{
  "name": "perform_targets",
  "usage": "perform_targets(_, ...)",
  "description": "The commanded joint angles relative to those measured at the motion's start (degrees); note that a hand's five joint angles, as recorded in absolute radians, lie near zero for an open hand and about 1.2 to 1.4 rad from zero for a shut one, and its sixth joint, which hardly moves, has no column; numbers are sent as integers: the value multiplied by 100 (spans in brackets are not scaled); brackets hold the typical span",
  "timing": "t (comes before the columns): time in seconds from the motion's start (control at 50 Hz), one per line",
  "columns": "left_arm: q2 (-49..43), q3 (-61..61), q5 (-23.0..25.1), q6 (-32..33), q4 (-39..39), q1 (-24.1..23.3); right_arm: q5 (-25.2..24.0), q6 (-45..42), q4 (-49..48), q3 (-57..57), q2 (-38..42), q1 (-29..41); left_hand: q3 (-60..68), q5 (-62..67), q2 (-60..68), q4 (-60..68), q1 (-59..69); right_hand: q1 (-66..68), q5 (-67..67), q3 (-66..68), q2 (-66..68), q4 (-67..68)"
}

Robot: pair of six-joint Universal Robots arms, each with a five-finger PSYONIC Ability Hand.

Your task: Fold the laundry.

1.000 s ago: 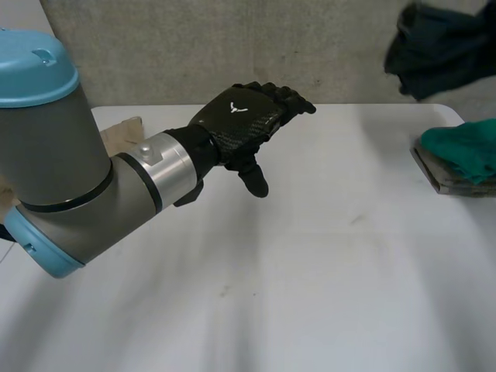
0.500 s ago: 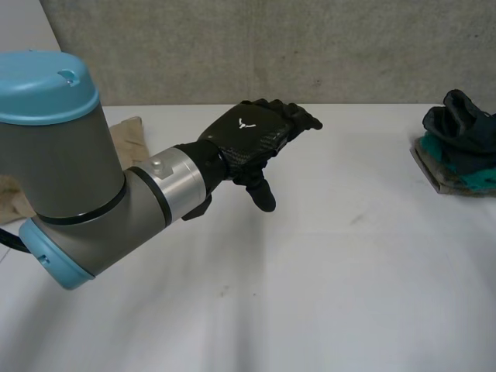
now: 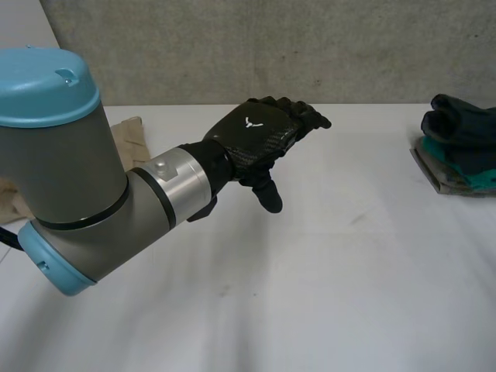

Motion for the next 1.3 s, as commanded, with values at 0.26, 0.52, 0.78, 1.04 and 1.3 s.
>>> perform_targets(0.26, 315, 61, -26, -9, 12, 17, 3253, -3778, 1167, -625, -892, 148, 36, -17, 74, 79, 136, -165, -330, -230, -267, -347)
perform_targets(0.52, 430, 18, -1439, -18, 687, 692, 1857, -929, 893, 1992, -3150, 2556, -99, -151, -61, -55, 2, -165, -330, -230, -267, -347)
perform_targets(0.78, -922, 149, -1556, 1352, 979, 3110, 1503, -2166, 937, 4199, -3319, 4192, -183, -235, -145, -139, -83, -165, -330, -230, -267, -347)
perform_targets(1.04, -3094, 993, -1547, 3067, 1198, 3621, 1979, -2906, 981, 4455, -2852, 4157, 287, 234, 325, 330, 387, -165, -330, -230, -267, -347)
perform_targets(1.3, -3034, 880, -1950, 2848, 3139, 3182, 2005, -2898, 981, 4508, -2817, 4149, 6796, 6743, 6834, 6839, 6896, -165, -330, -230, -267, -347)
